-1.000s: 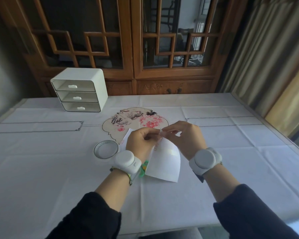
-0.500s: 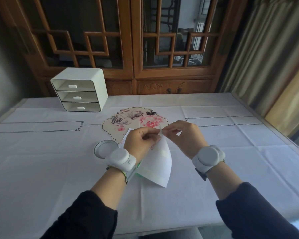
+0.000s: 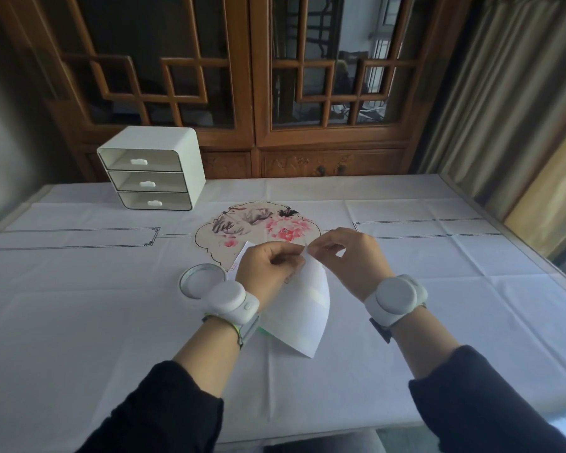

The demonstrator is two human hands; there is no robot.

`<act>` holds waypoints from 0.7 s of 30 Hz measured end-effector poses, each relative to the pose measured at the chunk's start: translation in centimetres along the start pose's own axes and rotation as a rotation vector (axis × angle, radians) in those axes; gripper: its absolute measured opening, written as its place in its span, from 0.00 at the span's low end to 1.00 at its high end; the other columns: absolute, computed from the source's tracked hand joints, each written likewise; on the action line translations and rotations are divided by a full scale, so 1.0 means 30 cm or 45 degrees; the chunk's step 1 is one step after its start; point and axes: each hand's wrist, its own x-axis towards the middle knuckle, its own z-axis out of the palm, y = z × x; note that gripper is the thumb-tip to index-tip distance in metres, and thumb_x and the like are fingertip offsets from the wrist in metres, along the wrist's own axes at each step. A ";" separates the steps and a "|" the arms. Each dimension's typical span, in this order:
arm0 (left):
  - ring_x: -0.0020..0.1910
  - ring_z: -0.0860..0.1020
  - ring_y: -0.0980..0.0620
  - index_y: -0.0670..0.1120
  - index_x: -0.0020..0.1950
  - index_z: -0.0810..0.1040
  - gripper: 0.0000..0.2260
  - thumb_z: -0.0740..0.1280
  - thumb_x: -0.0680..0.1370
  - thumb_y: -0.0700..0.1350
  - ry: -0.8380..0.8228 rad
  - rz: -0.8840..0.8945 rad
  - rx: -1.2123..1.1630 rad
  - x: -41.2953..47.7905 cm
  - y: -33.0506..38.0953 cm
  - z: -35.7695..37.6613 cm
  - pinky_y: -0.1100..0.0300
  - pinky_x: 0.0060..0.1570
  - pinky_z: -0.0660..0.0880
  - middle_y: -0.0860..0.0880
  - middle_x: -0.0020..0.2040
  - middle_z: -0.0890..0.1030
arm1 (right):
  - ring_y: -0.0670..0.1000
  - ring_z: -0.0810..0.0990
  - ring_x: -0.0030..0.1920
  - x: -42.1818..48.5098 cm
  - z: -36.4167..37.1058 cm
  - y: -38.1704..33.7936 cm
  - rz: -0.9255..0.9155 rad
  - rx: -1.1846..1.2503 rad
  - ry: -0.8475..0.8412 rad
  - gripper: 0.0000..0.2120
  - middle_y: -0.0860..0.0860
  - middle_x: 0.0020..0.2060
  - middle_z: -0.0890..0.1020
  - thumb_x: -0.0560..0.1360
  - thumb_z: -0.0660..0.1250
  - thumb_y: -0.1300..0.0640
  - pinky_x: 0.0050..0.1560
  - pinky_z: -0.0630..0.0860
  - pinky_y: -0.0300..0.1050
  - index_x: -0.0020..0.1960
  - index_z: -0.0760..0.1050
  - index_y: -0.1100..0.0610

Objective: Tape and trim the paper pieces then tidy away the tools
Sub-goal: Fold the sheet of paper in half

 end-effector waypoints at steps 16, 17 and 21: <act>0.30 0.73 0.51 0.44 0.48 0.80 0.07 0.68 0.73 0.36 0.125 -0.100 -0.096 0.009 -0.042 0.008 0.66 0.34 0.73 0.47 0.35 0.80 | 0.52 0.77 0.43 0.019 0.017 0.055 0.128 0.012 0.033 0.07 0.50 0.44 0.80 0.77 0.61 0.58 0.45 0.74 0.43 0.41 0.75 0.53; 0.29 0.73 0.51 0.44 0.49 0.80 0.07 0.67 0.73 0.36 0.144 -0.112 -0.113 0.013 -0.048 0.005 0.67 0.33 0.73 0.47 0.34 0.79 | 0.51 0.76 0.43 0.023 0.015 0.059 0.158 0.020 0.057 0.07 0.49 0.43 0.79 0.77 0.61 0.58 0.42 0.72 0.41 0.42 0.75 0.53; 0.28 0.74 0.56 0.46 0.47 0.80 0.07 0.66 0.74 0.37 0.233 -0.160 -0.117 0.032 -0.071 -0.006 0.66 0.33 0.73 0.51 0.34 0.80 | 0.52 0.73 0.41 0.046 0.001 0.103 0.303 0.019 0.181 0.07 0.50 0.41 0.77 0.77 0.61 0.58 0.34 0.64 0.38 0.47 0.77 0.59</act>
